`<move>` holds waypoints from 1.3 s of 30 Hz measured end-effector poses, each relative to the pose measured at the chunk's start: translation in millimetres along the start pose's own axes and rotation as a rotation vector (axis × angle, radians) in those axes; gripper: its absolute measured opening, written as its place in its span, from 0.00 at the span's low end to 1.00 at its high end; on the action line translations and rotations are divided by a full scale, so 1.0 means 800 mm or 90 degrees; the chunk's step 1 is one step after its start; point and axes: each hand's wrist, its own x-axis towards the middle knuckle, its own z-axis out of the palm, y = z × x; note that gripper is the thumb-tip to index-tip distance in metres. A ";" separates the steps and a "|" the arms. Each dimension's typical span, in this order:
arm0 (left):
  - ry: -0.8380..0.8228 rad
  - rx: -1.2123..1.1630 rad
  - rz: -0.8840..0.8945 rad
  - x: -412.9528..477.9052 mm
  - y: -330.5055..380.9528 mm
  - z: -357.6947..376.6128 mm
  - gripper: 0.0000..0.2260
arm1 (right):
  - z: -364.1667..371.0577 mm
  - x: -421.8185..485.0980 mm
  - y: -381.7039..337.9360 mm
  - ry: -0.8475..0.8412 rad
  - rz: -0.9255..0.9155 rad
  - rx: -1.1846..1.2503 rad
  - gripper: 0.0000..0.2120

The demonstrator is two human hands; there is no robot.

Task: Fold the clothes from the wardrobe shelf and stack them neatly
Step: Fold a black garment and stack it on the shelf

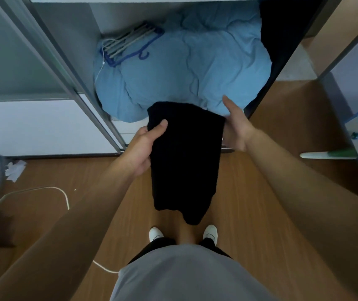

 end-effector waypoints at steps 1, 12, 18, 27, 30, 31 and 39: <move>0.014 -0.018 -0.001 0.000 0.002 0.001 0.13 | -0.008 -0.004 0.025 -0.031 0.049 0.022 0.42; 0.105 -0.019 -0.049 -0.001 -0.003 -0.010 0.12 | 0.000 -0.032 0.077 0.047 -0.217 -0.096 0.08; 0.053 -0.081 -0.113 -0.006 0.006 -0.007 0.16 | 0.002 -0.045 0.075 -0.113 -0.200 -0.136 0.19; 0.015 -0.059 -0.120 -0.013 0.009 -0.038 0.19 | 0.056 -0.045 0.091 -0.032 -0.257 -0.131 0.10; -0.073 -0.006 -0.055 -0.021 -0.009 -0.054 0.25 | 0.069 -0.047 0.090 0.002 -0.210 -0.014 0.12; -0.087 0.034 -0.039 -0.022 -0.017 -0.056 0.26 | 0.072 -0.048 0.088 0.009 -0.188 0.020 0.13; -0.012 0.053 0.004 -0.018 -0.045 -0.043 0.08 | 0.050 -0.041 0.088 -0.011 -0.088 0.076 0.21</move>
